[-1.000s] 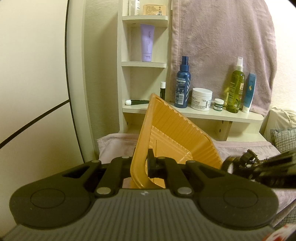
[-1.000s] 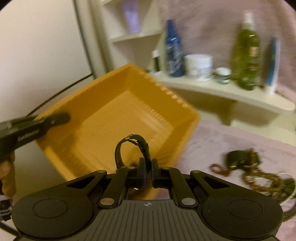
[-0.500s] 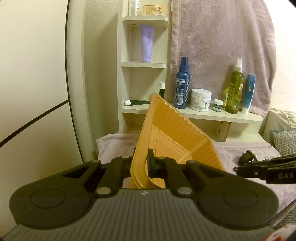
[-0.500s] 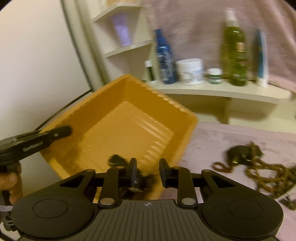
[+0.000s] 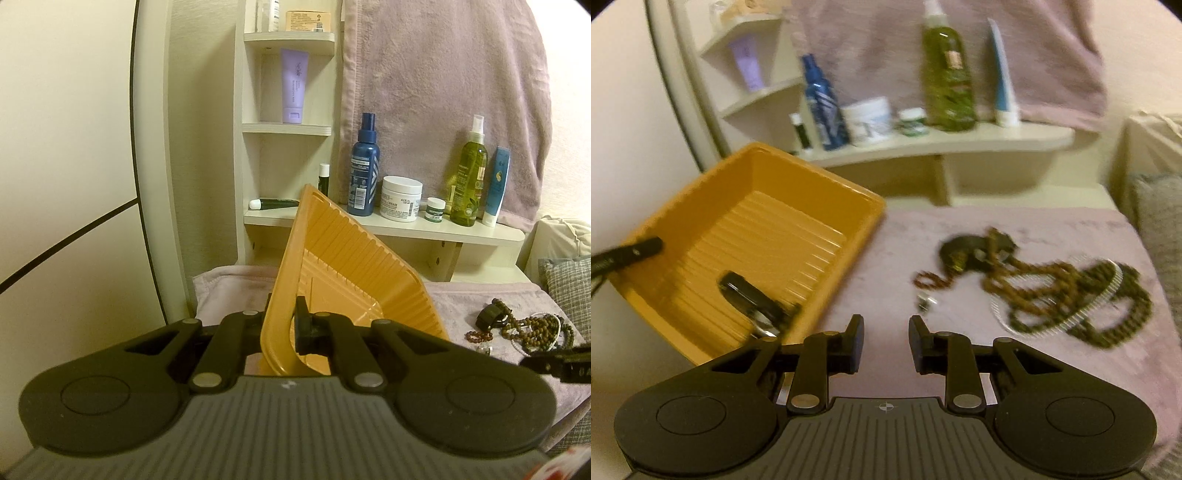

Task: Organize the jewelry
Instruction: 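Lower the watch into the orange tray and open the right gripper, then move the right gripper back over the remaining jewelry pile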

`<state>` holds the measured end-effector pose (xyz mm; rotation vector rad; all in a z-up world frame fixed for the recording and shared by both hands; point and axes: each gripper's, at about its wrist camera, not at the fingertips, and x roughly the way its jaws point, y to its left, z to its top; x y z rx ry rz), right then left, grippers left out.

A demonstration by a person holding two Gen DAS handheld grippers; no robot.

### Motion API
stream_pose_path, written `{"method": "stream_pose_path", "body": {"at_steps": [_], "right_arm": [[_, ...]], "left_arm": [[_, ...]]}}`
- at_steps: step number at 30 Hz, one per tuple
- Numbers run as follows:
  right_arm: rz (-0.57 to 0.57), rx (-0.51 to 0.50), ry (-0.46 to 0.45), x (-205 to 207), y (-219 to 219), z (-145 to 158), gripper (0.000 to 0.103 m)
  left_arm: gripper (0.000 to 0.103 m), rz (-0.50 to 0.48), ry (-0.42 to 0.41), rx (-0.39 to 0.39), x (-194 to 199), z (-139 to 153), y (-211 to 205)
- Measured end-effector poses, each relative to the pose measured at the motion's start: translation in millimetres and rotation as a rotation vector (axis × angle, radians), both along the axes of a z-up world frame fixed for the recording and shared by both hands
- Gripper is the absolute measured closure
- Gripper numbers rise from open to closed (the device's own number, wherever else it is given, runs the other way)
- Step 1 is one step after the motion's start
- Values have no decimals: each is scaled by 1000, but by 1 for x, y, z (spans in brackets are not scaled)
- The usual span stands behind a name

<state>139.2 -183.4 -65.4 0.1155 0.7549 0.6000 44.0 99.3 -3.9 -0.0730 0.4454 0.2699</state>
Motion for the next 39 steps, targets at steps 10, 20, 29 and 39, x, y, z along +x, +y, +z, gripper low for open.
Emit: {"method": "stream_pose_path", "body": {"at_steps": [10, 20, 29, 39], "right_arm": [[-112, -64, 16, 5, -32, -18, 76], [-27, -119, -75, 25, 7, -21, 76], [108, -259, -180, 42, 33, -36, 76], [220, -293, -225, 48, 43, -38, 76]], "left_arm": [[97, 0, 1, 0, 0, 0, 0], [97, 2, 3, 4, 0, 0, 0], [97, -1, 3, 6, 1, 1, 0], [97, -1, 4, 5, 2, 1, -1]]}}
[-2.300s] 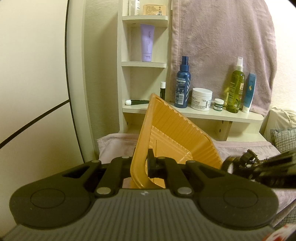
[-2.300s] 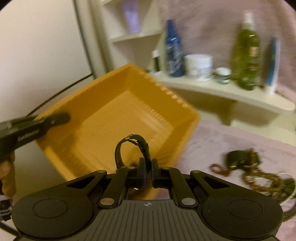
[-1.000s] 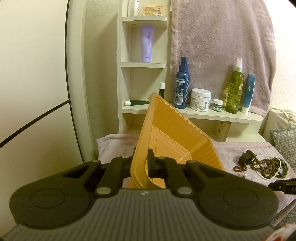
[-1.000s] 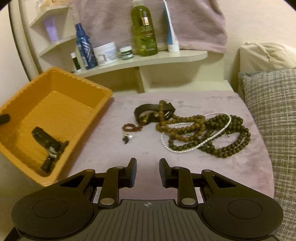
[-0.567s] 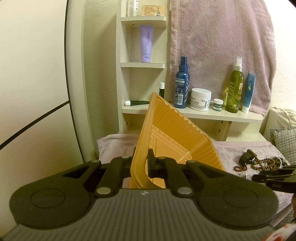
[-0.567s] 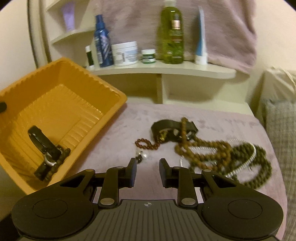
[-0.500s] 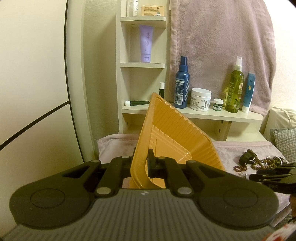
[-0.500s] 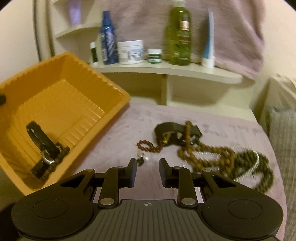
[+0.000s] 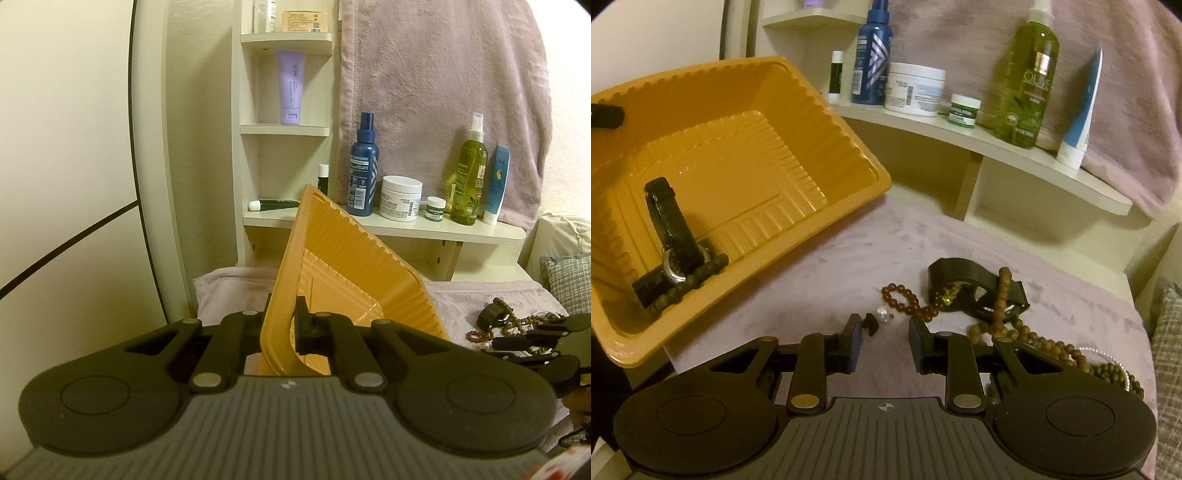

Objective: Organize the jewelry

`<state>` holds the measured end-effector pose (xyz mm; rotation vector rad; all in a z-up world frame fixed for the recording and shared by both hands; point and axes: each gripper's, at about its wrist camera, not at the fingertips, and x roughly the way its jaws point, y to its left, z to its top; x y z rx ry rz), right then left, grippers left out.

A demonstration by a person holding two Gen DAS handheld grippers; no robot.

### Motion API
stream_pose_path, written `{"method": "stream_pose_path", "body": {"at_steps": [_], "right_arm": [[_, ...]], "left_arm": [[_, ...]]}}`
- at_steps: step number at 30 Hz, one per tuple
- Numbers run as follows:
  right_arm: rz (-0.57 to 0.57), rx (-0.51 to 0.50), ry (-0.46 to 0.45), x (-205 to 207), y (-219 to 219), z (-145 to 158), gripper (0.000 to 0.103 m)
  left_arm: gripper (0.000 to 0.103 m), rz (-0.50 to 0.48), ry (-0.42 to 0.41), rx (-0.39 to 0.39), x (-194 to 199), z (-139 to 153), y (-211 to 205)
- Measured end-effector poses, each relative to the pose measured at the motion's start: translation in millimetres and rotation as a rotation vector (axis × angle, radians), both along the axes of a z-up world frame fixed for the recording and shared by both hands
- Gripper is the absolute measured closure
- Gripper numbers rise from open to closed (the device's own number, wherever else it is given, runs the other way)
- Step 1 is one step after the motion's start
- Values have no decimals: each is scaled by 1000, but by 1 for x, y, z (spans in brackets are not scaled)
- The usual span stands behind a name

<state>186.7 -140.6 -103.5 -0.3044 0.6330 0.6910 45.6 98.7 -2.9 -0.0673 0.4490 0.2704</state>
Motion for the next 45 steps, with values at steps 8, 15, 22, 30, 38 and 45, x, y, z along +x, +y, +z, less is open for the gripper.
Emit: {"method": "stream_pose_path", "body": {"at_steps": [8, 15, 22, 30, 38, 45], "right_arm": [[12, 2, 6, 0, 2, 3, 89], [-8, 23, 27, -8, 2, 4, 94], [-85, 53, 53, -4, 7, 2, 76], [-140, 70, 72, -1, 12, 2, 82], [-136, 72, 37, -14, 6, 11, 96], [-56, 191, 16, -35, 9, 51, 96]], "left_arm": [[97, -1, 0, 0, 0, 0, 0], [97, -2, -2, 2, 0, 0, 0], [97, -2, -2, 0, 1, 1, 2], [97, -3, -2, -1, 1, 1, 2], [97, -2, -2, 0, 1, 1, 2], [97, -2, -2, 0, 1, 1, 2]]}}
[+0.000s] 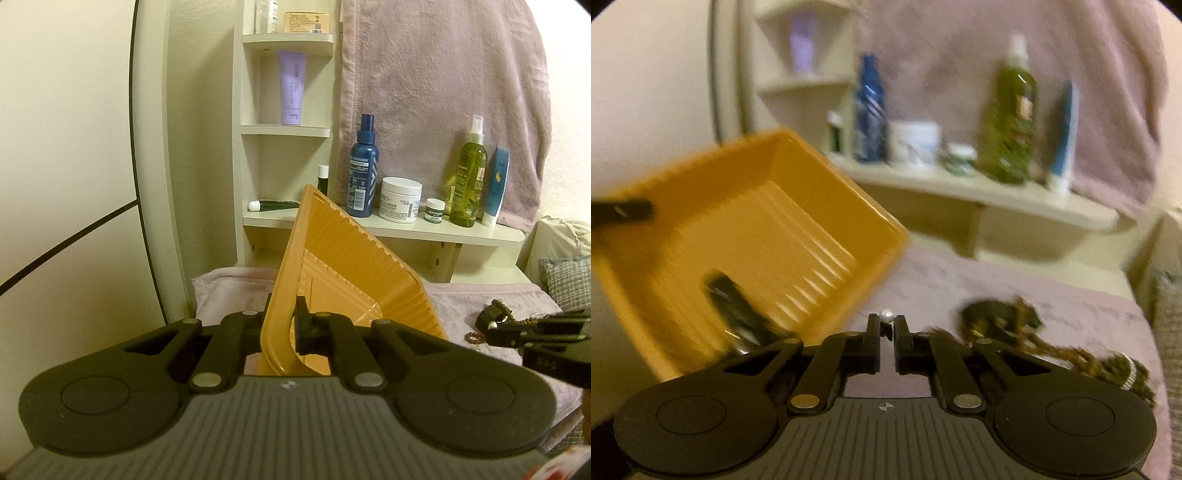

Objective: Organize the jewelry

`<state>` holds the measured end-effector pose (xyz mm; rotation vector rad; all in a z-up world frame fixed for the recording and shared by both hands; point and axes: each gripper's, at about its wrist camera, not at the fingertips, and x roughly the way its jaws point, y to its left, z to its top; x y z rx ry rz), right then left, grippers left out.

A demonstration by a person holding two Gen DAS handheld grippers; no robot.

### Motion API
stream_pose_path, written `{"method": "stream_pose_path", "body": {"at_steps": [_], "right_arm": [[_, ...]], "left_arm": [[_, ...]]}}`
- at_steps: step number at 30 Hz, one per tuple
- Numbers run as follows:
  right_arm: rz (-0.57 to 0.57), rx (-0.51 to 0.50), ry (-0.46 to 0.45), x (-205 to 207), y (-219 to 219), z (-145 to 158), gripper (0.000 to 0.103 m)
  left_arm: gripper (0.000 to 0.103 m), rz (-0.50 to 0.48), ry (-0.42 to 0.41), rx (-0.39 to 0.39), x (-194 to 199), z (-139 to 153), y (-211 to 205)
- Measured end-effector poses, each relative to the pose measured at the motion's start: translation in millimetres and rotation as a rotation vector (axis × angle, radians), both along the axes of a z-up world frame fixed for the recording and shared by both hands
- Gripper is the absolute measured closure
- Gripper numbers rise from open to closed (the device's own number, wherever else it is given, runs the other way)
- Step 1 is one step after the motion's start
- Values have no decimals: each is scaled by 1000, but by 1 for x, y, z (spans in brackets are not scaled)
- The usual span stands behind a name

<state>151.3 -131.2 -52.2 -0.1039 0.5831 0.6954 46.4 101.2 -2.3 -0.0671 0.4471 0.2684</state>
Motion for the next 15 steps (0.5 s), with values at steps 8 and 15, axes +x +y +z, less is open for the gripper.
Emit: {"method": "stream_pose_path", "body": {"at_steps": [8, 15], "right_arm": [[232, 115, 37, -27, 32, 24, 96], [310, 103, 63, -31, 51, 14, 96]], "left_arm": [[97, 2, 0, -8, -1, 1, 1], [97, 1, 0, -8, -1, 0, 1]]}}
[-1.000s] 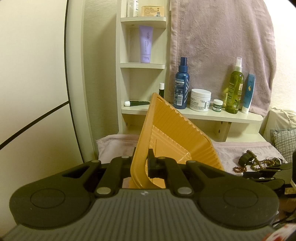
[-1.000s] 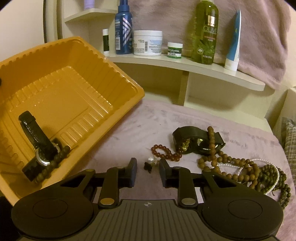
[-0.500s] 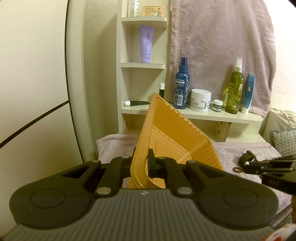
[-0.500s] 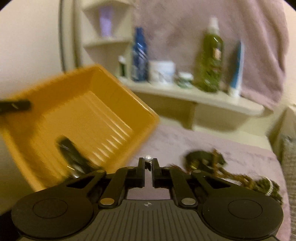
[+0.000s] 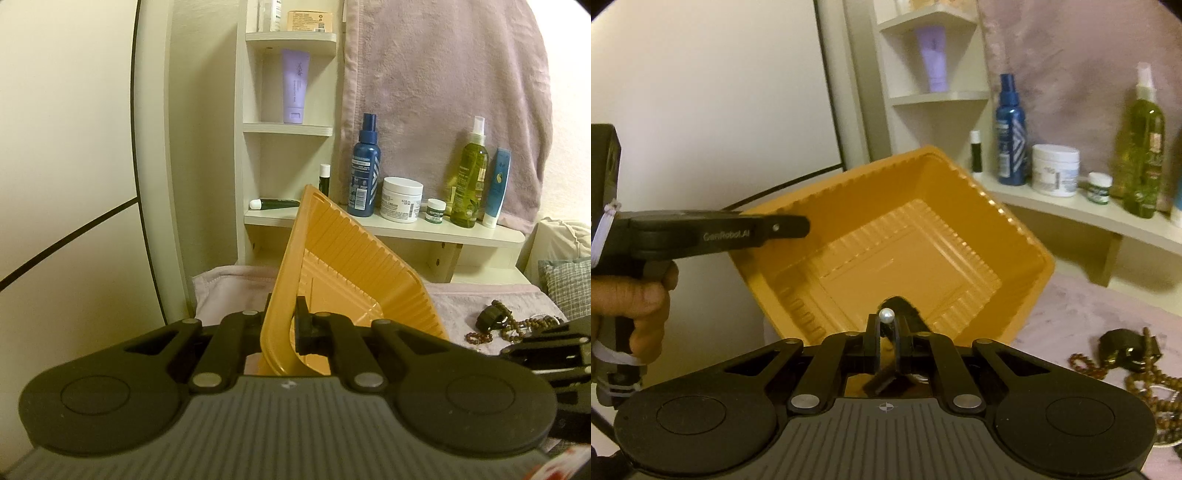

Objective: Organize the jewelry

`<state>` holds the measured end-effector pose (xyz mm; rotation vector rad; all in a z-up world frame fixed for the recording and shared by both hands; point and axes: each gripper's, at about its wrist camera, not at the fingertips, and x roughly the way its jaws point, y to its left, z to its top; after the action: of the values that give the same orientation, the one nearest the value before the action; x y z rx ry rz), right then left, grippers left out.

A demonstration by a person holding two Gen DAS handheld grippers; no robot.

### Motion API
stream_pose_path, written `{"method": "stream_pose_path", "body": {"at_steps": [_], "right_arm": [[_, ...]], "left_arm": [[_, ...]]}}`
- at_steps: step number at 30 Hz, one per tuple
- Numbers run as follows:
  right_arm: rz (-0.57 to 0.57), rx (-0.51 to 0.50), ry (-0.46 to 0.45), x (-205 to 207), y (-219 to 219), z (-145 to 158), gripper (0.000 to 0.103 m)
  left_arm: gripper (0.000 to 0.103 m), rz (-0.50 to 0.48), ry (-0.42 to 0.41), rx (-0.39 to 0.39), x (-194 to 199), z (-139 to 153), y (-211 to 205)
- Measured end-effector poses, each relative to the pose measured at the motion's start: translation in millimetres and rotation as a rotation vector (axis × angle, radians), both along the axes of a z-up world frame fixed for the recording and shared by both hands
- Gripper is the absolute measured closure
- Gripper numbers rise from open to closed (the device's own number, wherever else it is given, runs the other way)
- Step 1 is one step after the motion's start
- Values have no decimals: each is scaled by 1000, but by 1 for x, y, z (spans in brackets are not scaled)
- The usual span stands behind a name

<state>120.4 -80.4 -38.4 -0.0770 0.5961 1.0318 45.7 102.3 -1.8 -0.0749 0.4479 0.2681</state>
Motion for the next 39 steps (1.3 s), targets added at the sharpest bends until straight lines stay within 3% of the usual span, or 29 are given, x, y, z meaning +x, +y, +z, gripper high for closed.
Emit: {"method": "stream_pose_path", "body": {"at_steps": [6, 8, 9, 15, 22, 39], "right_arm": [[30, 0, -8, -5, 1, -4, 92], [17, 7, -17, -6, -4, -2, 74], [-1, 13, -27, -7, -8, -1, 72], [-218, -14, -55, 6, -43, -2, 71], [-446, -78, 13, 34, -78, -27, 71], [-437, -195, -21, 61, -50, -63, 74]], "left_arm": [[97, 1, 0, 0, 0, 0, 0], [97, 0, 0, 0, 0, 0, 0], [97, -1, 0, -1, 0, 0, 0], [97, -1, -3, -2, -1, 0, -1], [97, 0, -3, -2, -1, 0, -1], [97, 0, -2, 0, -1, 0, -1]]}}
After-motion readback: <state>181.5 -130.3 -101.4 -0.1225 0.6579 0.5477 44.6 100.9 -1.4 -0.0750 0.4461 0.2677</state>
